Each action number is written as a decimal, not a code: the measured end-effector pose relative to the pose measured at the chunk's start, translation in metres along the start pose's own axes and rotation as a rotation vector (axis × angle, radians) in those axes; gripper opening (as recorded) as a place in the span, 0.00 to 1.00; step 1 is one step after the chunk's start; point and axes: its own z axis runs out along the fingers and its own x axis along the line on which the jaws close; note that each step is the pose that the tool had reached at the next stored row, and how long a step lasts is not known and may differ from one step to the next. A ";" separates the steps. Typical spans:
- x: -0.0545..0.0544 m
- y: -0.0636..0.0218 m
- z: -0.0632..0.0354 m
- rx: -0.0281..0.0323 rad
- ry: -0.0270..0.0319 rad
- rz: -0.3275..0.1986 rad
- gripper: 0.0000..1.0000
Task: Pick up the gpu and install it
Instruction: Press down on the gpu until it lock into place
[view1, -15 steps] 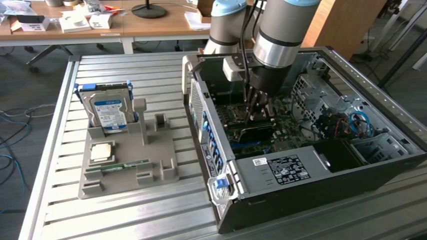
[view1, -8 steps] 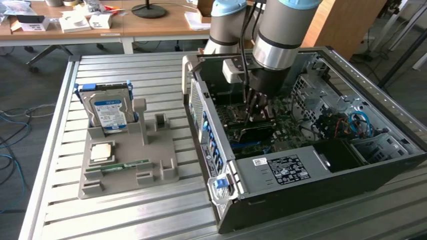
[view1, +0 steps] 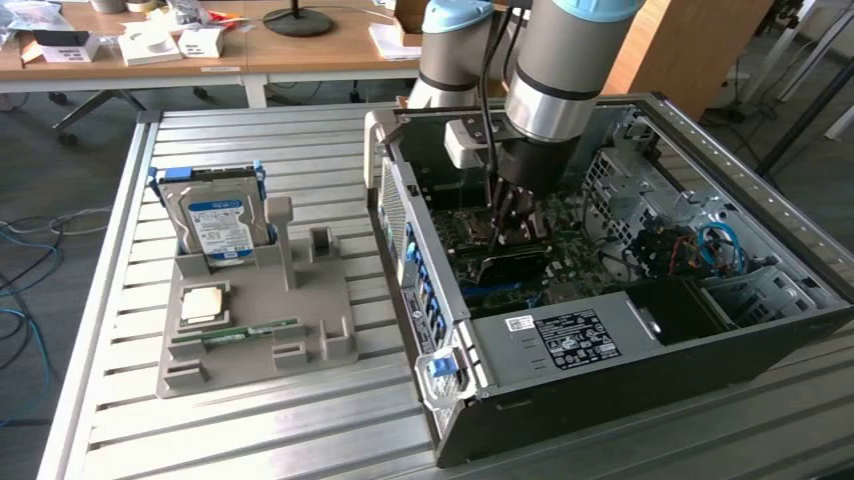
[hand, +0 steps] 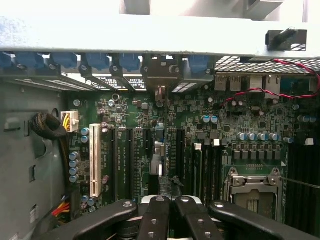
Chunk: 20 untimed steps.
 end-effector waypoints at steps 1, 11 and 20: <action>0.000 0.0000 0.0000 0.0000 0.0000 0.000 0.11; 0.000 0.0009 0.0020 0.0002 -0.0002 0.000 0.11; -0.001 0.0013 0.0045 0.0000 0.0000 0.000 0.11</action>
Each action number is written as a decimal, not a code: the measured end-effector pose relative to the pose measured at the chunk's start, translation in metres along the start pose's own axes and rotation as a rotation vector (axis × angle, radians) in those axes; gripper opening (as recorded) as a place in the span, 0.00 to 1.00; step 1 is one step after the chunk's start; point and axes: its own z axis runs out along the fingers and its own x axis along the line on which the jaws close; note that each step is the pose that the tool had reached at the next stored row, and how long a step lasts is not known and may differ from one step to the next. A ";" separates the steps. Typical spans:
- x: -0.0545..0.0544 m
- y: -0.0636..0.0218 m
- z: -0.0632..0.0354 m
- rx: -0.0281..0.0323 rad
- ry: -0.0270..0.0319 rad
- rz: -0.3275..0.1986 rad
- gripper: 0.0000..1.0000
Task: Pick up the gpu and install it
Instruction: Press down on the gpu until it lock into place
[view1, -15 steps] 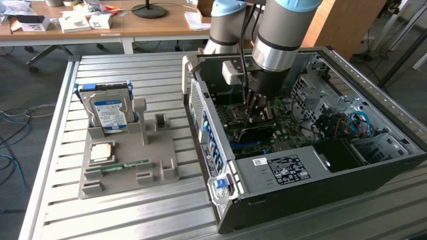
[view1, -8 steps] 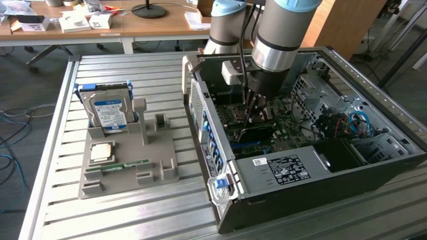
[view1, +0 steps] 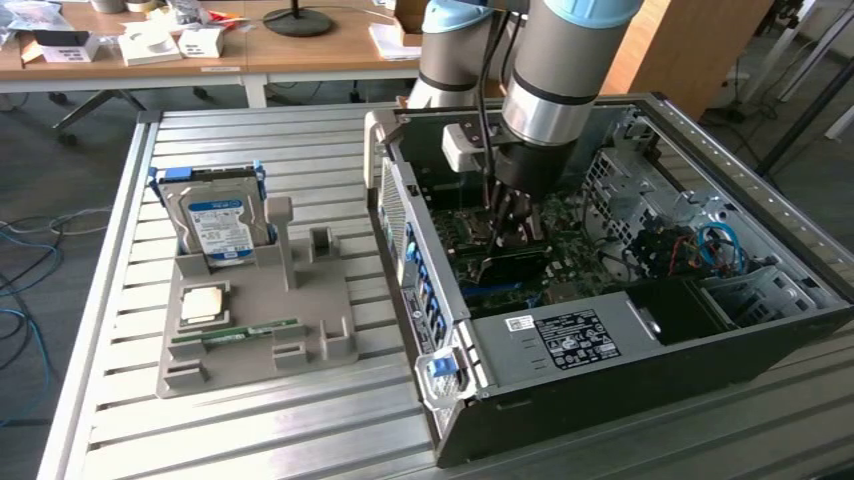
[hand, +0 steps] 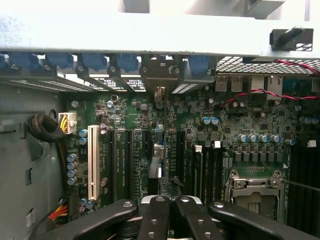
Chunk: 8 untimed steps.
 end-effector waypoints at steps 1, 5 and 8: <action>0.000 0.0000 0.0000 0.0000 0.0000 0.000 0.11; 0.000 0.0000 0.0014 0.0000 0.0002 0.000 0.11; 0.000 0.0001 0.0014 0.0000 0.0003 0.000 0.11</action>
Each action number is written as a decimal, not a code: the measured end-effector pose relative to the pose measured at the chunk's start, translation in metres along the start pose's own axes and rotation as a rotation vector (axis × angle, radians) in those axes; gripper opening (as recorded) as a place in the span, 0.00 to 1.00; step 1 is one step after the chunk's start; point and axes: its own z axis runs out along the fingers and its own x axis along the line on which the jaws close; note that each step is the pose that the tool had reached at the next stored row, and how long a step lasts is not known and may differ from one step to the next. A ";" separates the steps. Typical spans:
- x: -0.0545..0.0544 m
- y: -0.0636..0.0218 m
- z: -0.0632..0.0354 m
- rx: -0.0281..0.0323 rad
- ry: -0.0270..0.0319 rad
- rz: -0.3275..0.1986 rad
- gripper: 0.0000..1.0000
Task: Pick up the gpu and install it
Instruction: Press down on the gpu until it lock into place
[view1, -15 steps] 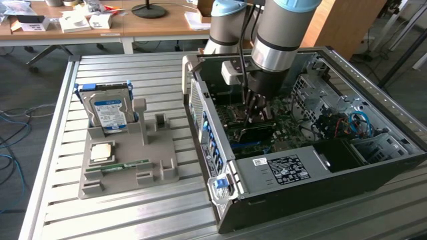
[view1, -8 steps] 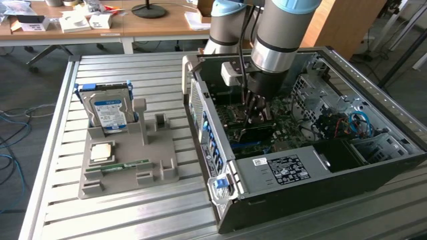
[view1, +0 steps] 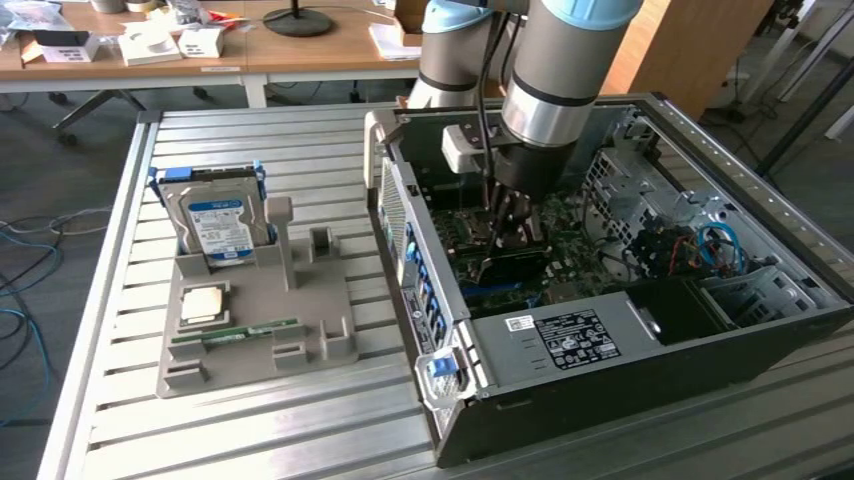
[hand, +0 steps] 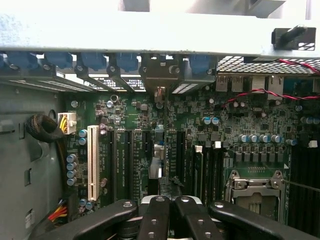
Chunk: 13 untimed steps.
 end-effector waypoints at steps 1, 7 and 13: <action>0.000 0.0000 0.0000 0.0000 0.0000 0.000 0.11; 0.000 0.0000 0.0011 0.0001 0.0000 0.000 0.11; 0.000 0.0002 0.0027 0.0001 0.0000 0.000 0.11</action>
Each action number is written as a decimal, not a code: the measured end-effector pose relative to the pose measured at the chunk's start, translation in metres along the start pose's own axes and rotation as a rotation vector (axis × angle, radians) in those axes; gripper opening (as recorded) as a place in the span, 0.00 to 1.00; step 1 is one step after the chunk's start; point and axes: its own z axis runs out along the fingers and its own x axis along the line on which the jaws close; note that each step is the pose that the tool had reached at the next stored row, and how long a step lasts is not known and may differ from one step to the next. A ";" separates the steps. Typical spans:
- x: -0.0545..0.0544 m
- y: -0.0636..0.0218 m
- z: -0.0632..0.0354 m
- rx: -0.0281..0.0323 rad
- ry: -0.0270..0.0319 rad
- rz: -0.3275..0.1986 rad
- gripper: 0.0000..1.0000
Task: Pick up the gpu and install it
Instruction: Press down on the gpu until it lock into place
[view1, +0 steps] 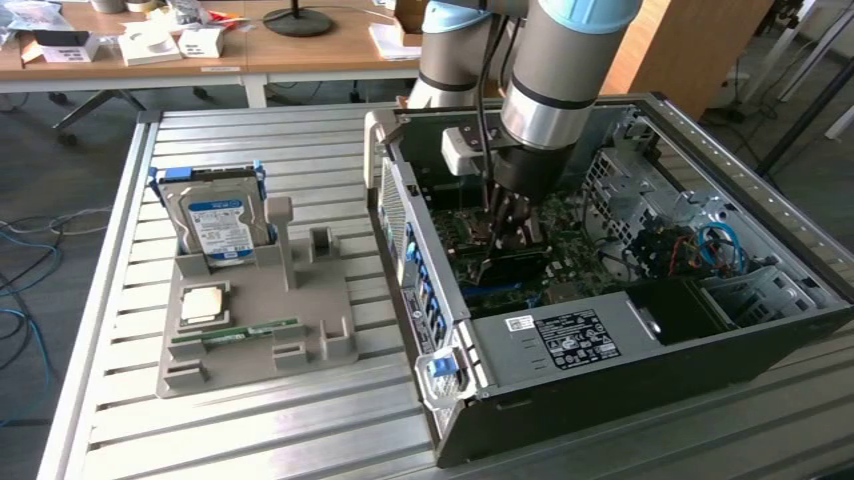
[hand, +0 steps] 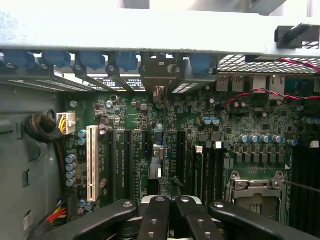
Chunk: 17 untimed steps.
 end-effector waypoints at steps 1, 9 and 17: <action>0.000 0.0000 0.0000 -0.0001 0.0000 0.000 0.11; -0.001 0.0001 0.0002 0.0001 -0.0003 0.000 0.11; -0.002 0.0008 0.0003 0.0000 -0.0001 0.000 0.11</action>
